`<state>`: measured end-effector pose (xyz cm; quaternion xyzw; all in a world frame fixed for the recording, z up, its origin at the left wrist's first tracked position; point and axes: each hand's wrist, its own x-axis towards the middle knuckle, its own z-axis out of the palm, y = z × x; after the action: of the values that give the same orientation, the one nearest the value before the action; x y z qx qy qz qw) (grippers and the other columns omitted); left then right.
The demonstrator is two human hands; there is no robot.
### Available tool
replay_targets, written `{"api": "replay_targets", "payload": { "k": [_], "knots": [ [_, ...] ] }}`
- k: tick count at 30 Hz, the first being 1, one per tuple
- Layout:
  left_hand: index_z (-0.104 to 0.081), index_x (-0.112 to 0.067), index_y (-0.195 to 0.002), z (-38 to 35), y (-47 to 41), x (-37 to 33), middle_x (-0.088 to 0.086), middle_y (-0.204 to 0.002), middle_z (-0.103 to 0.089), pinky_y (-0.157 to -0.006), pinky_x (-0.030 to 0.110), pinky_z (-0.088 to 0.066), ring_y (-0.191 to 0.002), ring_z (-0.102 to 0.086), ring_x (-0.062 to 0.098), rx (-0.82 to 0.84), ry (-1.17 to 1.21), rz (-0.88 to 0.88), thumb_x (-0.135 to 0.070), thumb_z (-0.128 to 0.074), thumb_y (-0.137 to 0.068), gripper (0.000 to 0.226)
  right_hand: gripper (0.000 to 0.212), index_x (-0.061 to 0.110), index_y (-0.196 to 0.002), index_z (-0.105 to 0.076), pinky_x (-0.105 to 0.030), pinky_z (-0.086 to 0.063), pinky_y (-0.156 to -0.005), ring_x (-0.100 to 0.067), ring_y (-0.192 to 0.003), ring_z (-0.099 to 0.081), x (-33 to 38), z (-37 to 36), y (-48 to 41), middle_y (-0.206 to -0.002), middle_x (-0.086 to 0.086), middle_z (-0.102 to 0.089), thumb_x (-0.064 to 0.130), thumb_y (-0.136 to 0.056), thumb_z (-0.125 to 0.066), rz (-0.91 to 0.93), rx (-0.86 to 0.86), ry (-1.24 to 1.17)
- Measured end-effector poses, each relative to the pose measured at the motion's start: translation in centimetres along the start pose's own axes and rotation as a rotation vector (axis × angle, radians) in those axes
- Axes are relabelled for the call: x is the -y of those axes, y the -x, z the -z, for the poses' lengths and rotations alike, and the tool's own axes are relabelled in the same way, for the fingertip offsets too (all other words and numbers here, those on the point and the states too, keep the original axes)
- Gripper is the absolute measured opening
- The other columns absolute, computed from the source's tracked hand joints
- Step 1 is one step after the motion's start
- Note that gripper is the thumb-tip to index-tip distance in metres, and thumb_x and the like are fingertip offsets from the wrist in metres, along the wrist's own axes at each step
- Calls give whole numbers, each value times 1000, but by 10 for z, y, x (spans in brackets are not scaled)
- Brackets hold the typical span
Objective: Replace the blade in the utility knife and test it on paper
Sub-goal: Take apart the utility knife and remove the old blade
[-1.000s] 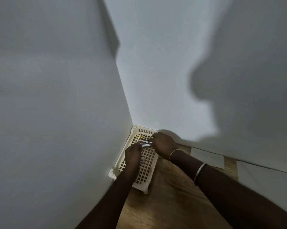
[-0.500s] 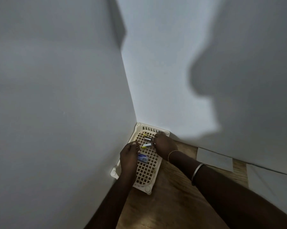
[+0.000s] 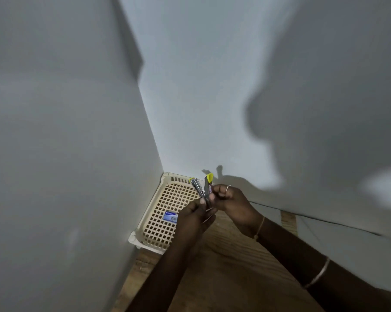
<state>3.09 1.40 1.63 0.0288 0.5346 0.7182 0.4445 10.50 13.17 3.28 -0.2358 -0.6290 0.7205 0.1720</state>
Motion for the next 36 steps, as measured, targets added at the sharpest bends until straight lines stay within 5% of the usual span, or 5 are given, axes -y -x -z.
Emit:
{"api": "replay_targets", "payload": {
  "k": [13,22,27,31,36],
  "knots": [
    [-69,1,-106,-94,71,2,20,-103,-79,-70,29,-64,-89,-80,25,242,261,129,-19,-68,-84,29,19,-2,-108,-70,-45,-54,-101,-30,-115,-68,54,77,120,-118,-12,-73,-7,-91,-65,267,-146,68],
    [-67,0,-97,-125,89,2,13,-88,-81,-62,26,-63,-76,-80,19,146,250,123,2,-55,-99,12,14,9,-104,-73,-38,-57,-72,-21,-83,-73,114,125,110,-98,-8,-78,3,-91,-71,385,-109,329],
    [-70,-1,-98,-134,97,0,13,-90,-80,-64,26,-63,-81,-80,20,157,242,88,0,-56,-99,14,17,30,-103,-76,-11,-46,-74,-7,-83,-67,155,111,81,-101,13,-76,19,-91,-73,439,64,849],
    [-71,-2,-96,-135,102,-5,12,-89,-80,-63,26,-63,-80,-80,19,157,223,61,-2,-57,-99,15,19,34,-107,-75,-26,-52,-81,-10,-87,-68,160,102,76,-106,13,-74,22,-92,-71,425,175,987],
    [-75,-5,-88,-133,106,-8,13,-89,-80,-63,27,-63,-79,-79,19,147,165,60,2,-55,-100,25,15,32,-102,-76,-23,-49,-73,-6,-78,-66,160,96,76,-98,17,-73,24,-91,-72,458,182,1017]
  ]
}}
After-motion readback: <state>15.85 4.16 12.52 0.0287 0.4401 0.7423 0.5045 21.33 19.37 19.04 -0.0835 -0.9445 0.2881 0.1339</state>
